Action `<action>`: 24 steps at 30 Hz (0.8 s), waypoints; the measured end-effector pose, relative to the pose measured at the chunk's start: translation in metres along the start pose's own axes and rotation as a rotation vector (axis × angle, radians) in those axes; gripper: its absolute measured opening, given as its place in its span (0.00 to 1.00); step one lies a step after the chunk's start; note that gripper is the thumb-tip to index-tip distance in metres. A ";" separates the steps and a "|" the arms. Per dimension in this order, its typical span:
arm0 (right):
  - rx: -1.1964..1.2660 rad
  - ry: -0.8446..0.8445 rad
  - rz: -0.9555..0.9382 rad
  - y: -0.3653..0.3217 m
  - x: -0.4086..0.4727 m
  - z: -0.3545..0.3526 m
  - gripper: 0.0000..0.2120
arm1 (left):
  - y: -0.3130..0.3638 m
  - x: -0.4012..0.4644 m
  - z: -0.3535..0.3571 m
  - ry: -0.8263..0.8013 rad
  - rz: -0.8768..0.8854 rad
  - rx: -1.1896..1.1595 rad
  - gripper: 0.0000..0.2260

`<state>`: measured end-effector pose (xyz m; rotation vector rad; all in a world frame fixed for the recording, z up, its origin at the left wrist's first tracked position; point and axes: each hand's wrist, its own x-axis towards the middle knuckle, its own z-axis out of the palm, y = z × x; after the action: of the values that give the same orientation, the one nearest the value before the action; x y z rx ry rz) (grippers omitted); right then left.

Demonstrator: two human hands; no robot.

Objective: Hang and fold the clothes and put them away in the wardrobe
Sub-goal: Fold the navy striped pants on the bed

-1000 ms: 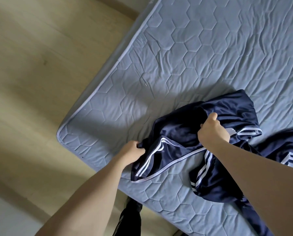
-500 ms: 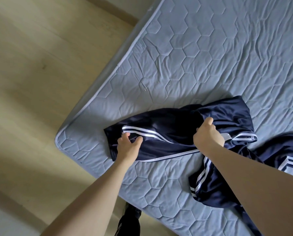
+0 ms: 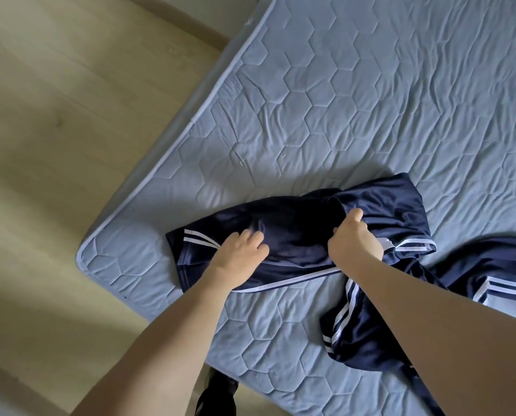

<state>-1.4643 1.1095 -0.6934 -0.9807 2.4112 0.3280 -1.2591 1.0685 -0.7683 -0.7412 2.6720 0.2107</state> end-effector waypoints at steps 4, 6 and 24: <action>-0.024 -0.017 -0.015 0.000 -0.004 0.005 0.17 | 0.016 -0.040 0.024 -0.426 0.193 -0.240 0.18; -0.023 -0.019 -0.023 0.000 -0.004 0.007 0.18 | 0.011 -0.055 0.026 -0.467 0.019 -0.479 0.14; 0.095 0.070 -0.067 -0.007 0.001 0.001 0.15 | -0.033 -0.047 0.066 0.133 -1.465 -1.369 0.15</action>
<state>-1.4597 1.1043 -0.6955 -1.0427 2.4257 0.1565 -1.1846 1.0775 -0.8131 -2.7132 1.0235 1.4998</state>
